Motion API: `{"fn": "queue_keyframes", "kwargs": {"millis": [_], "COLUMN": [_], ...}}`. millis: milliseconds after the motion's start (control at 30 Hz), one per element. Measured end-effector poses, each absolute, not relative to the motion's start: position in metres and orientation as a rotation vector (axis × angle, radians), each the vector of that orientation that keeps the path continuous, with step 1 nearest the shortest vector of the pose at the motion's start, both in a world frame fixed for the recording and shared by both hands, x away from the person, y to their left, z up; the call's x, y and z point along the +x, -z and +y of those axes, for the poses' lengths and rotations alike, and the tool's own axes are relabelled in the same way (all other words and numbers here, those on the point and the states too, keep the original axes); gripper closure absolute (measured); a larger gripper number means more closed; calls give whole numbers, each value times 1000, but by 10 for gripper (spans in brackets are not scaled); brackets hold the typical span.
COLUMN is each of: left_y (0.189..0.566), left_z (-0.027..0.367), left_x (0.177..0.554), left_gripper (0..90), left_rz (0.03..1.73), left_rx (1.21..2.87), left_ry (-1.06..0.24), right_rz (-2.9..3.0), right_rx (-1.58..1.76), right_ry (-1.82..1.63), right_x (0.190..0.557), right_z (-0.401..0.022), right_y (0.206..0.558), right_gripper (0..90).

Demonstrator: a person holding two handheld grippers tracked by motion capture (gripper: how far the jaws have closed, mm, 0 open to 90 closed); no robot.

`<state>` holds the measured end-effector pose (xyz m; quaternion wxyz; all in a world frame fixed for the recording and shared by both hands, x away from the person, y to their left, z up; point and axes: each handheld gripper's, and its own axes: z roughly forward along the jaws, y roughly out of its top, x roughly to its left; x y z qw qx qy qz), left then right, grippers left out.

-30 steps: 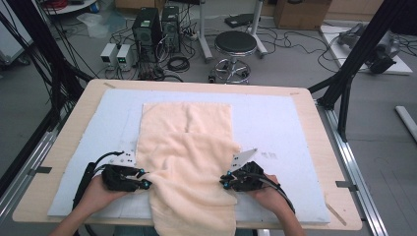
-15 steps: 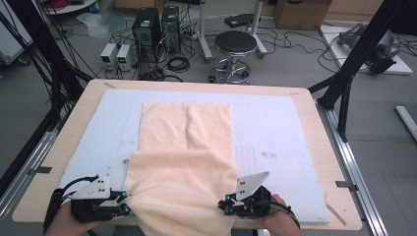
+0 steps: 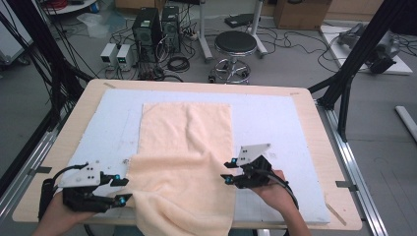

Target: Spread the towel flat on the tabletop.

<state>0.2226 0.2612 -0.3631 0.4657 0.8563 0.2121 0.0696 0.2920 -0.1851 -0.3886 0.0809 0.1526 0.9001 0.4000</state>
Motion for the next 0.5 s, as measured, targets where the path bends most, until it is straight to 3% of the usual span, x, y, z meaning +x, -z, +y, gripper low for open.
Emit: {"fn": "queue_keyframes", "kwargs": {"millis": [300,500], "left_y": [382,412], "left_z": [245,215], "left_x": [276,296], "left_gripper": [517,554], "left_rz": [615,591], "left_rx": [2090,2193], "left_ry": [-237,-159], "right_rz": [2706,2698], "right_rx": [491,523], "right_ry": [-1131,-1120], "right_x": [323,336], "right_z": [-172,-171], "right_y": [405,409], "right_gripper": [556,538]}}
